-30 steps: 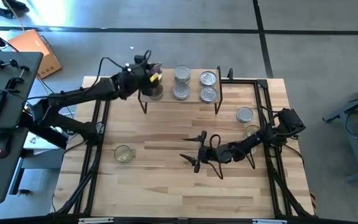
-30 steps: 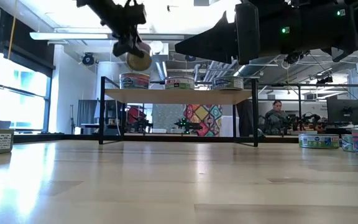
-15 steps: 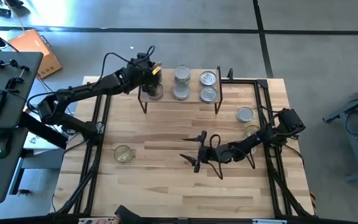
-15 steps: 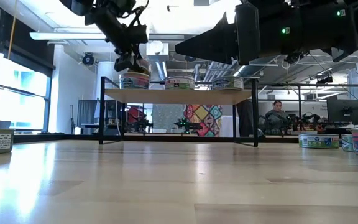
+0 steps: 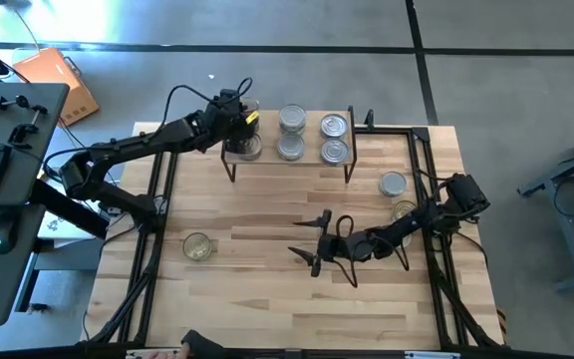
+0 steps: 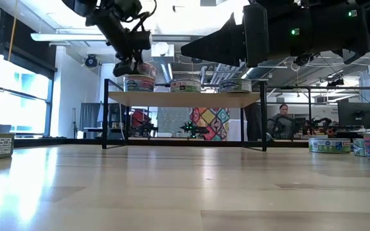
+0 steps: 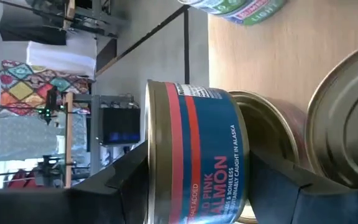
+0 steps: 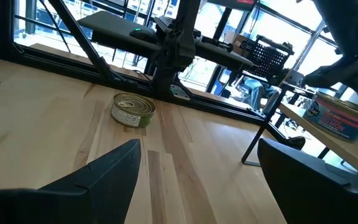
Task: Stack canned seafood by type on shelf
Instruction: Stack the left blue and pink tuna can on top of the blue and pink tuna can on the shelf
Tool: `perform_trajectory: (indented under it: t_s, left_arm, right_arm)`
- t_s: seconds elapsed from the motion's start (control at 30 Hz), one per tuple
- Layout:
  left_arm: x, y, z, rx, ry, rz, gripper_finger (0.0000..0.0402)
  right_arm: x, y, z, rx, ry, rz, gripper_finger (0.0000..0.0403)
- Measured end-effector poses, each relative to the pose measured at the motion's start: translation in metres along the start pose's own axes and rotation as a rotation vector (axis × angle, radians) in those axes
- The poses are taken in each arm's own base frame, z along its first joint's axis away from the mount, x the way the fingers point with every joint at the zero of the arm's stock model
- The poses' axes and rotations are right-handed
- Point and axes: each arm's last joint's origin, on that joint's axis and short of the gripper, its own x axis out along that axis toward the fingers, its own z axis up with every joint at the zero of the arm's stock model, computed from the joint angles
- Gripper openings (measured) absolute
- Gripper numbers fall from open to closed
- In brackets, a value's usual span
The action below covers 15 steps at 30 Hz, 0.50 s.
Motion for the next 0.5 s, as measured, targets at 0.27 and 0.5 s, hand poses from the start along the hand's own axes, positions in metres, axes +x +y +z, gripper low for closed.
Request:
perform_trajectory:
  t_s: [0.27,0.5]
  left_arm:
    - [-0.0008,-0.0011,-0.0013,0.010,0.014,-0.014,0.0213]
    - [-0.0008,-0.0032,-0.0027,0.020,0.027,-0.035,0.0231]
  right_arm:
    - [0.0000,0.0000,0.0000,0.000,0.000,0.000,0.0316]
    - [-0.0001,0.0000,-0.0001,0.000,0.000,0.001,0.0316]
